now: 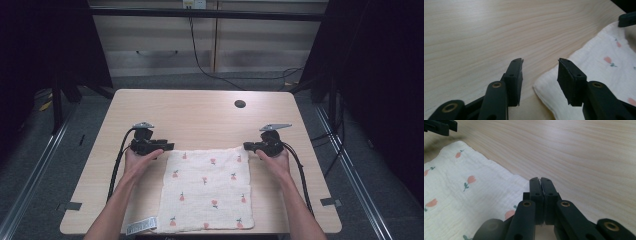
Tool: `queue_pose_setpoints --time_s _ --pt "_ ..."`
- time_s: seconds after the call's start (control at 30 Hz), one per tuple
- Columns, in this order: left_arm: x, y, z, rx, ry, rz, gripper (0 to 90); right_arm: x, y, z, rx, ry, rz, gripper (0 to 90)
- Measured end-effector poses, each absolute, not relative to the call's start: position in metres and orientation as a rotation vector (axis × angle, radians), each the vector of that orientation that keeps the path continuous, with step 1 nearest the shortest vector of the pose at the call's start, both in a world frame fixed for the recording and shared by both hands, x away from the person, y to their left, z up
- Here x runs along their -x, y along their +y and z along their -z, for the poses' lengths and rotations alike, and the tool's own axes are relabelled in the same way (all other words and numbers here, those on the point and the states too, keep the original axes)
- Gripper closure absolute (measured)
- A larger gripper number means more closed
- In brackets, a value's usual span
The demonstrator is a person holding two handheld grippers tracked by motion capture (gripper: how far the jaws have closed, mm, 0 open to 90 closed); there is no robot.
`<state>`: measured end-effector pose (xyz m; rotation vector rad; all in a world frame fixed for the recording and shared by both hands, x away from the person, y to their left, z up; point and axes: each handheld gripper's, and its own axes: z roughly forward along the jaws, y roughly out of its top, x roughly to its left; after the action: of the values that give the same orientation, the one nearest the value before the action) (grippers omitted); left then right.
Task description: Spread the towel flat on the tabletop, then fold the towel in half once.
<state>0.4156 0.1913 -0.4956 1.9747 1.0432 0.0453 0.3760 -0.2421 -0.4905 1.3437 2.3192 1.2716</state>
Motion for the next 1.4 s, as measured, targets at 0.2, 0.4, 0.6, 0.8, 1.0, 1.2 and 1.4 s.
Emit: queue_pose_setpoints --time_s 0.2,0.4,0.6,0.8,1.0,1.2,1.4 --pt "-0.414 0.184 0.502 -2.015 1.007 -0.038 58.8 -0.375 -0.244 0.49 -1.352 2.318 -1.273 88.7" --pt "-0.409 0.18 0.508 -2.059 0.962 -0.047 64.9 -0.375 -0.244 0.491 -1.352 2.32 -1.267 88.7" --pt "-0.402 0.176 0.511 -2.07 0.911 -0.089 80.7 -0.373 -0.244 0.489 -1.359 2.311 -1.265 88.7" --pt "-0.401 0.176 0.51 -2.06 0.929 -0.083 87.3 -0.374 -0.241 0.491 -1.363 2.31 -1.281 88.8" --pt "-0.404 0.179 0.499 -1.982 0.94 -0.059 87.5 -0.371 -0.245 0.484 -1.367 2.277 -1.317 88.8" --pt "-0.409 0.181 0.483 -1.94 0.916 -0.076 87.5 -0.373 -0.252 0.476 -1.366 2.243 -1.353 88.8" --pt "-0.408 0.183 0.466 -1.893 0.888 -0.094 87.5 -0.375 -0.26 0.466 -1.382 2.172 -1.439 89.0"
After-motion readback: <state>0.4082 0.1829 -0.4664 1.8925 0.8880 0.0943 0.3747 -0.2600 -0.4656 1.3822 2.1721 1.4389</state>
